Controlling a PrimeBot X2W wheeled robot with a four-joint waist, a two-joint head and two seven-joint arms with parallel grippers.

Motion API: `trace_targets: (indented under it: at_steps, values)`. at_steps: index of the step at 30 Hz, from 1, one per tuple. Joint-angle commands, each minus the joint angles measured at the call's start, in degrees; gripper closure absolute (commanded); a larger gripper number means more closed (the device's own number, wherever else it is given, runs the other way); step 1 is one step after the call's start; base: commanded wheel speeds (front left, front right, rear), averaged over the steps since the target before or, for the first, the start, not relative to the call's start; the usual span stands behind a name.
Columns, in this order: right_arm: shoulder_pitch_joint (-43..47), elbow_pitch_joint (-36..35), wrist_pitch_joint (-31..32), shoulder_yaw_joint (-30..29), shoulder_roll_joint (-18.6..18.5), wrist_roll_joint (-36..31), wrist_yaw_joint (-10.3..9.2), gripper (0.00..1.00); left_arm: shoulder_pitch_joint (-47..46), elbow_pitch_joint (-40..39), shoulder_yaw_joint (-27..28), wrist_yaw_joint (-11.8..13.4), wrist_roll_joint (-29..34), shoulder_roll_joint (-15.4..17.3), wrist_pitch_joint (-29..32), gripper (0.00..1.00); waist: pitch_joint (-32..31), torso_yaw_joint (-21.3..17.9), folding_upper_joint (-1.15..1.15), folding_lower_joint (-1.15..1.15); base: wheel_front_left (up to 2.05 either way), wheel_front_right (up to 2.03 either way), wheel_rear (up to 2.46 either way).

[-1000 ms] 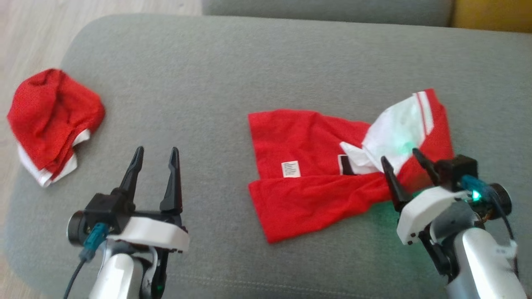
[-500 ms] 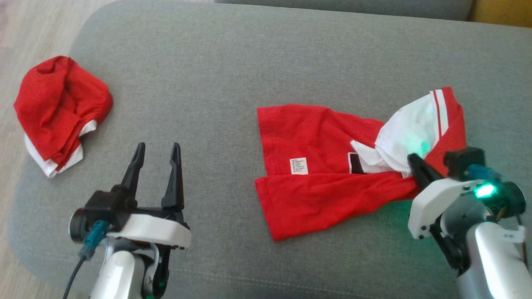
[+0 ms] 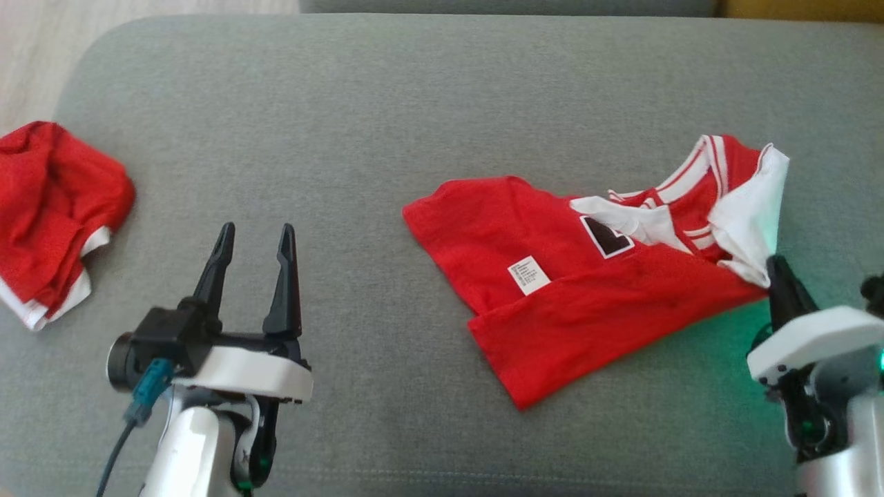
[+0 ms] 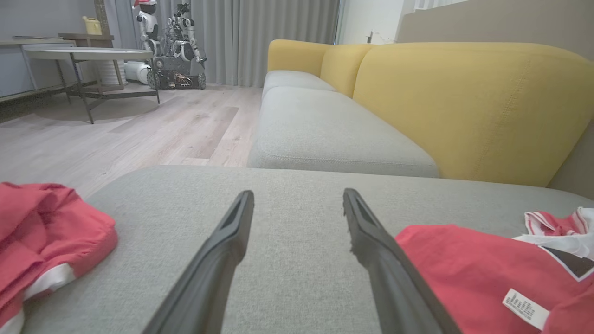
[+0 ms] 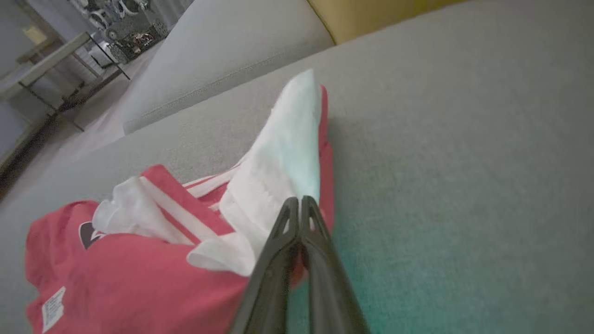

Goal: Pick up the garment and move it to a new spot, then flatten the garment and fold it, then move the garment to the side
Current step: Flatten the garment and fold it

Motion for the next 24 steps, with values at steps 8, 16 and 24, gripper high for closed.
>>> trace_targets:
  at_steps: [8, 16, 24]
  values:
    - [0.3, 4.1, -6.1, 1.7, -0.2, 5.9, -0.04, 0.0, -2.8, -1.7, 2.1, -0.6, 0.8, 0.0, -0.4, 0.0, 1.2, -2.1, 0.0, 0.0, 0.0, 0.0, 0.0]
    - [1.4, -0.7, -13.6, 3.4, -0.2, 2.2, -0.04, 0.0, -2.3, -1.4, 2.9, -0.7, 1.1, -0.1, -0.4, 0.0, 0.9, -3.3, 0.0, 0.0, 0.0, 0.0, 0.0]
    - [2.5, -9.5, -14.8, 6.8, -0.2, -9.3, -0.04, 0.0, -0.7, -0.6, 3.3, -0.7, 1.3, -0.1, -0.4, 0.0, -1.2, -4.0, 0.0, 0.0, 0.0, 0.0, 0.0]
